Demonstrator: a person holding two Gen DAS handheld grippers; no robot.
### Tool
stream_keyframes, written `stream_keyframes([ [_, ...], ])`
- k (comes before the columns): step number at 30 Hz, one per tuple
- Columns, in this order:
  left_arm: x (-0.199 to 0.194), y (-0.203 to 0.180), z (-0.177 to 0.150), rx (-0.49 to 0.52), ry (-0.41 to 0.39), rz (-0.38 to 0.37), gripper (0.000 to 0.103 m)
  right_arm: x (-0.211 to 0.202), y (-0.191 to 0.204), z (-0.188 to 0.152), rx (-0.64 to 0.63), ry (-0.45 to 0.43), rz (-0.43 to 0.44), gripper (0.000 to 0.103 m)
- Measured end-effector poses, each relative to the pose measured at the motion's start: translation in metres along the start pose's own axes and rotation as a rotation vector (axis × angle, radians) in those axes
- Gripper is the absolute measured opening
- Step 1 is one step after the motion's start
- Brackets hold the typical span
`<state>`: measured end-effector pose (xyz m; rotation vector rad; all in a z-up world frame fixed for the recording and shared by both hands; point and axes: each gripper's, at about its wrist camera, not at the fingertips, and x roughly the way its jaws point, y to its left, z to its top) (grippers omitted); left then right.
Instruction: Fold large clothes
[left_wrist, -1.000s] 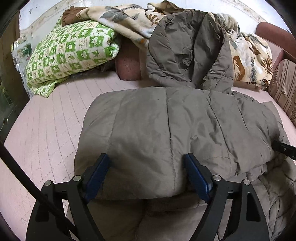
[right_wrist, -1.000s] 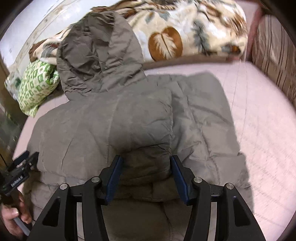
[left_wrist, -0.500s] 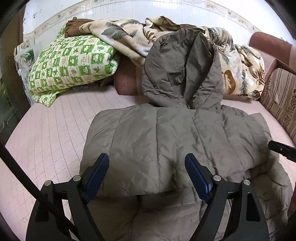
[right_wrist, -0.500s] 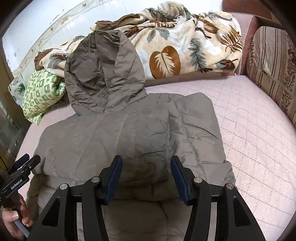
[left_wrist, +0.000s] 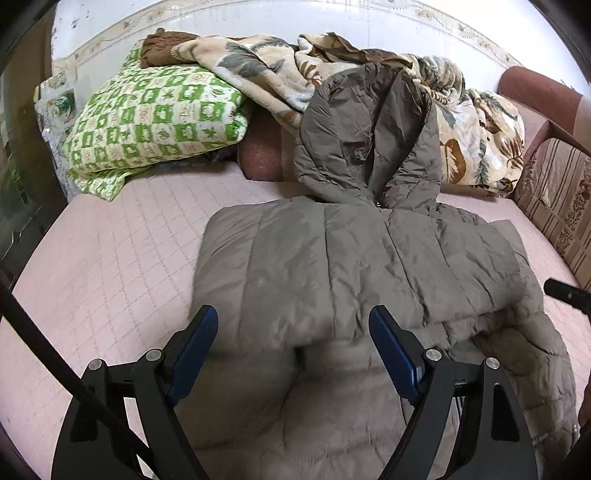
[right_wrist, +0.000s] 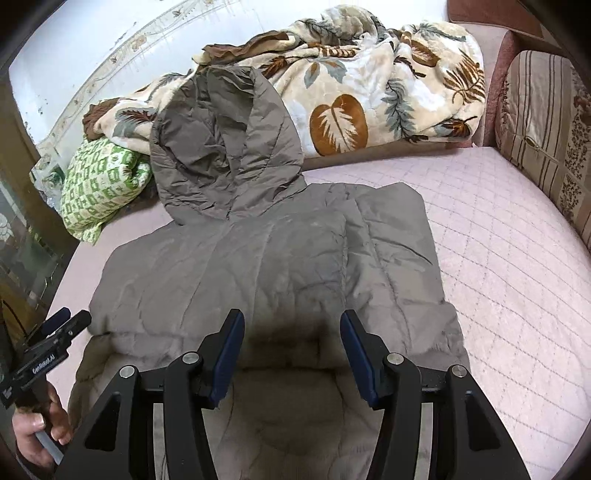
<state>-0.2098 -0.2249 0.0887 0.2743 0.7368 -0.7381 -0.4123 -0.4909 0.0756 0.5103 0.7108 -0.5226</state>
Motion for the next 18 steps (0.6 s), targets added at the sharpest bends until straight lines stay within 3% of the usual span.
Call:
stream_keyframes([
  [6,-0.048,0.007,-0.035,-0.012,-0.011,0.003,0.083,-0.033,0.004,-0.043,0.02,0.026,0.06,0.058],
  [12,-0.082,0.006,-0.109,-0.03,0.062,0.015,0.083,-0.058,0.024,-0.112,-0.073,0.085,0.066,0.059],
  [18,-0.111,-0.005,-0.172,-0.039,0.096,0.04,0.083,-0.067,0.027,-0.175,-0.076,0.171,0.118,0.059],
])
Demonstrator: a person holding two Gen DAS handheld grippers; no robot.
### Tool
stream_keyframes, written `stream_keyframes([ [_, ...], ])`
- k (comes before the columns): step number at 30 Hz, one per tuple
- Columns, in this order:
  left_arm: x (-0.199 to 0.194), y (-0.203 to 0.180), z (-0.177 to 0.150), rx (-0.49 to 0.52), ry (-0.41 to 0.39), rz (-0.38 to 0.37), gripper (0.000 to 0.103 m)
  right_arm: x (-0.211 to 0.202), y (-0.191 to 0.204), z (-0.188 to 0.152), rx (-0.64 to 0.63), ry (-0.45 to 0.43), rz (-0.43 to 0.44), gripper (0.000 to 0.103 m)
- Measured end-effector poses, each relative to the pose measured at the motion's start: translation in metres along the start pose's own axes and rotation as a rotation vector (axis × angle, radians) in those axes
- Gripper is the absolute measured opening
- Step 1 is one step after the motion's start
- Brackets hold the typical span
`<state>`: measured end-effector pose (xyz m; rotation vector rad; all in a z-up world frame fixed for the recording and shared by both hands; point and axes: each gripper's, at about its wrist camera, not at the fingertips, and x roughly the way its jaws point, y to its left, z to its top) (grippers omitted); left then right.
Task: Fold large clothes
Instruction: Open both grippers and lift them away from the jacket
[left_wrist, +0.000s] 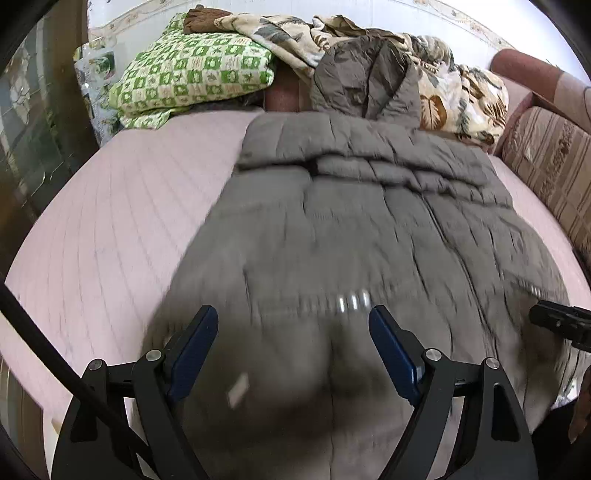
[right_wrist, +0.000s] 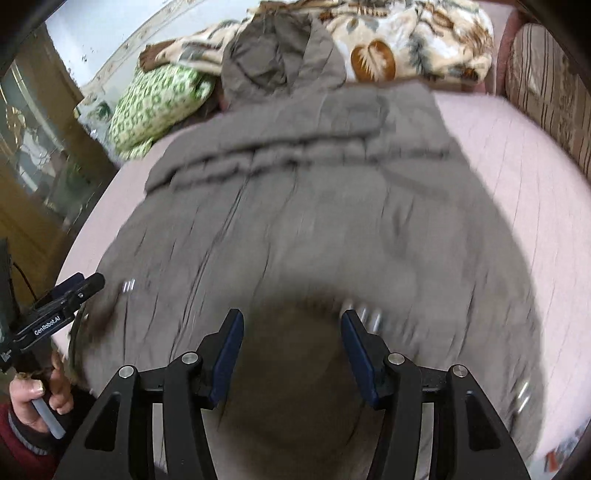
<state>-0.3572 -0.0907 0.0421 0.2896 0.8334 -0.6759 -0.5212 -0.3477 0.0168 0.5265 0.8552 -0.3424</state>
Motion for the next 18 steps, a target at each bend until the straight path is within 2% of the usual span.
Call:
stream_keyframes([
  [6,-0.009,-0.037,-0.04,0.052,0.018,-0.027,0.083,-0.007,0.007,-0.041,-0.034,-0.001,-0.026,0.063],
  [9,-0.019,-0.066,-0.056,0.075,0.018,-0.079,0.083,-0.012,0.008,-0.054,-0.035,-0.008,-0.02,0.064],
  [11,-0.032,-0.08,-0.06,0.082,-0.004,-0.123,0.083,-0.021,0.009,-0.059,-0.034,-0.029,0.004,0.064],
  [14,-0.066,-0.099,-0.055,0.094,-0.09,-0.169,0.083,-0.039,0.006,-0.063,0.001,-0.087,0.064,0.064],
  [18,-0.106,-0.103,-0.036,0.041,-0.154,-0.235,0.083,-0.06,0.002,-0.067,0.024,-0.154,0.071,0.064],
])
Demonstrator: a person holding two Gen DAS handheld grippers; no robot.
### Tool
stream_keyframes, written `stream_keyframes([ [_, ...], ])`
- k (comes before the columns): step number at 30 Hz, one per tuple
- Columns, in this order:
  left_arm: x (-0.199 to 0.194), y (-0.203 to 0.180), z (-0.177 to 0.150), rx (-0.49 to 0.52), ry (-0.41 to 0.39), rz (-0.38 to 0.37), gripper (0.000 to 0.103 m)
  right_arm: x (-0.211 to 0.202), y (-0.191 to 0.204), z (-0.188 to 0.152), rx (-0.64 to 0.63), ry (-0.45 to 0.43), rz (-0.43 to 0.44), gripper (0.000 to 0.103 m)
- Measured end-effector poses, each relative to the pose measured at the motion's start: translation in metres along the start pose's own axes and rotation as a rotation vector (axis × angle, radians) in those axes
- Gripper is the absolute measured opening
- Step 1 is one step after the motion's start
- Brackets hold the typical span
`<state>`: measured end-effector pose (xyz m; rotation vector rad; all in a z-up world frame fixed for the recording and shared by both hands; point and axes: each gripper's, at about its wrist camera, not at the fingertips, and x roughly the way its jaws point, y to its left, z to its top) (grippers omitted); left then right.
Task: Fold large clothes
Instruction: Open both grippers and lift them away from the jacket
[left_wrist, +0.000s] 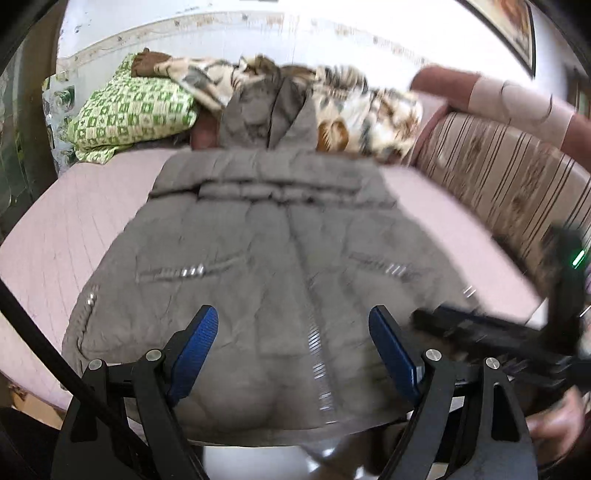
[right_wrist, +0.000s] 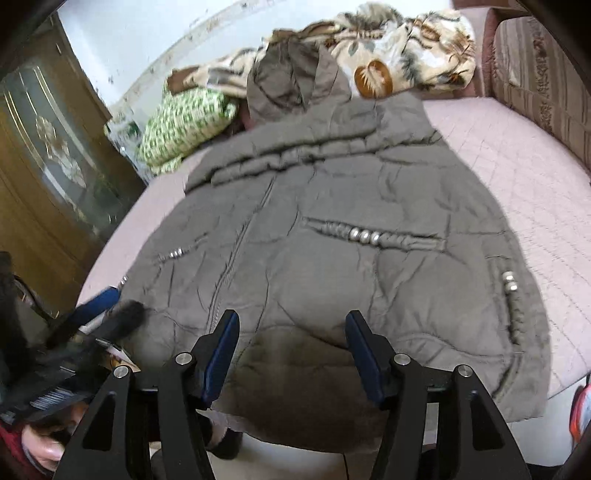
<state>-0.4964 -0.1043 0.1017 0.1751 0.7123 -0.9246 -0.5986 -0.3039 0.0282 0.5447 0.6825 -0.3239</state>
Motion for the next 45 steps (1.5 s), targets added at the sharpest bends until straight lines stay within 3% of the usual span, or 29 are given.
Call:
stream_keyframes([
  [2,-0.019,-0.007,0.014,-0.007,-0.039,-0.033,0.083,-0.008,0.001,0.001,0.011,-0.019,0.004,0.064],
  [15,-0.17,-0.037,0.116,0.041,-0.347,-0.067,0.083,-0.105,0.05,0.035,-0.033,-0.2,0.106,0.064],
  [23,-0.243,-0.039,0.169,0.056,-0.442,-0.1,0.083,-0.197,0.097,0.085,-0.075,-0.352,0.145,0.068],
  [27,-0.267,-0.035,0.185,0.061,-0.51,-0.074,0.086,-0.24,0.12,0.107,-0.108,-0.441,0.146,0.069],
  [30,-0.271,-0.027,0.19,0.052,-0.538,-0.05,0.087,-0.26,0.132,0.118,-0.131,-0.483,0.148,0.072],
  [34,-0.251,-0.012,0.19,0.028,-0.514,-0.032,0.087,-0.272,0.143,0.126,-0.152,-0.515,0.155,0.073],
  [40,-0.212,0.008,0.183,0.01,-0.438,0.01,0.087,-0.248,0.141,0.126,-0.149,-0.468,0.195,0.073],
  [45,-0.2,0.022,0.18,-0.008,-0.426,0.034,0.087,-0.223,0.14,0.124,-0.139,-0.41,0.2,0.073],
])
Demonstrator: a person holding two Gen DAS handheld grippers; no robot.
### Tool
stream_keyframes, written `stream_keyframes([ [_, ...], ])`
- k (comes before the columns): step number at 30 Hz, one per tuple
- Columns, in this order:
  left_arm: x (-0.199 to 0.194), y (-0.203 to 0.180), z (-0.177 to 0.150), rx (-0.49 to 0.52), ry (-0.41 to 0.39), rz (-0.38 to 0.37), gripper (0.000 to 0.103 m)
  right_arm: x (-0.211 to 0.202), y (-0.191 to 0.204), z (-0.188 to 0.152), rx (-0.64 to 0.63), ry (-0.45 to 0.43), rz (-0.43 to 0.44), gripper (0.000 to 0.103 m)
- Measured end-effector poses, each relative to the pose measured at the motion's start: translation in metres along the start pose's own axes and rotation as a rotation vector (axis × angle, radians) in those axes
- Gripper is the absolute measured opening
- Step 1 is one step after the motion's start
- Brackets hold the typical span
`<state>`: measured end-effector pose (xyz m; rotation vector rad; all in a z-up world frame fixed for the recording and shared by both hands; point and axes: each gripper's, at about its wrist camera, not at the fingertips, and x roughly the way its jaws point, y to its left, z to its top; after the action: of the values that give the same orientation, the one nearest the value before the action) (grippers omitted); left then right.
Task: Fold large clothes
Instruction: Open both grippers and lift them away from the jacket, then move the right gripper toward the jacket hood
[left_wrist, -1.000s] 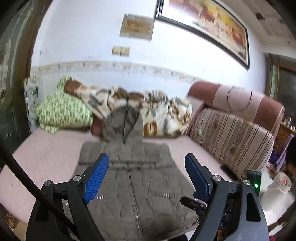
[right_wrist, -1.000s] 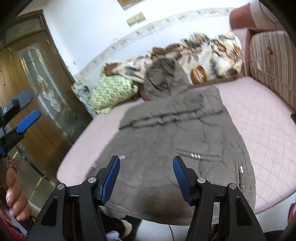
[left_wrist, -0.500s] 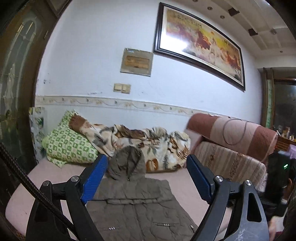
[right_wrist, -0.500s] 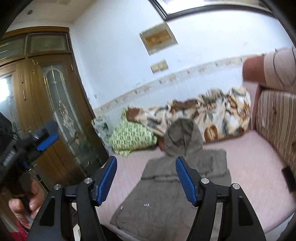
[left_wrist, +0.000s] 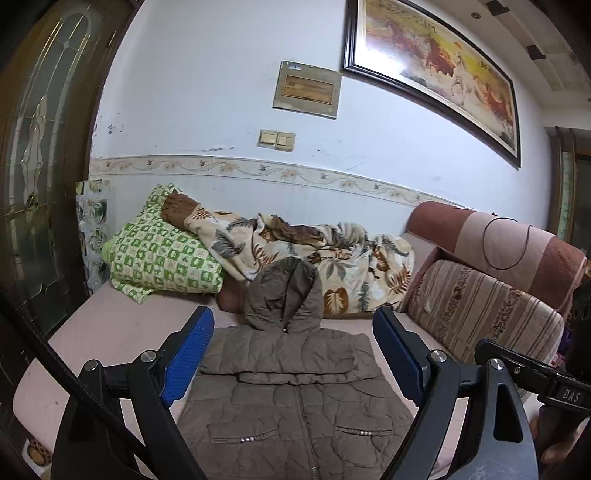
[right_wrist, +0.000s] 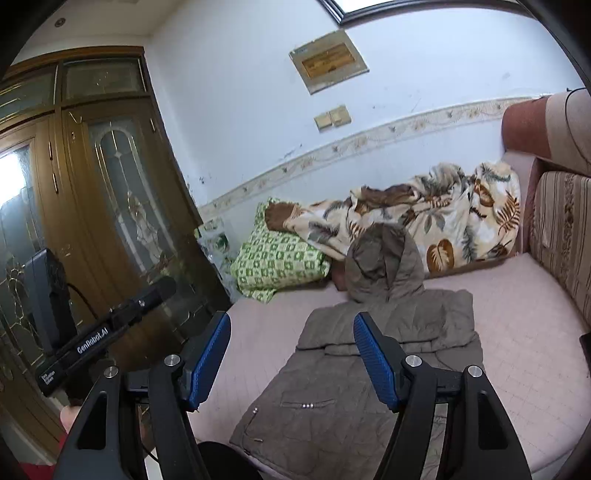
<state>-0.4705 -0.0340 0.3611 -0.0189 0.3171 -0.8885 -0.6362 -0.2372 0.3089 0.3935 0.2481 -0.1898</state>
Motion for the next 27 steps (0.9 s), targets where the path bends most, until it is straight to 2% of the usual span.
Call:
stream_keyframes([
  [5,0.021,0.006,-0.007,0.01,0.035,0.006,0.087,0.016,-0.006,-0.003,0.01,0.029,-0.008,0.073],
  [11,0.056,0.011,-0.023,0.043,0.068,0.049,0.087,0.044,-0.017,-0.007,0.02,0.074,-0.021,0.073],
  [27,0.147,0.048,-0.068,-0.007,0.216,0.129,0.087,0.114,-0.06,-0.027,0.08,0.212,-0.066,0.073],
])
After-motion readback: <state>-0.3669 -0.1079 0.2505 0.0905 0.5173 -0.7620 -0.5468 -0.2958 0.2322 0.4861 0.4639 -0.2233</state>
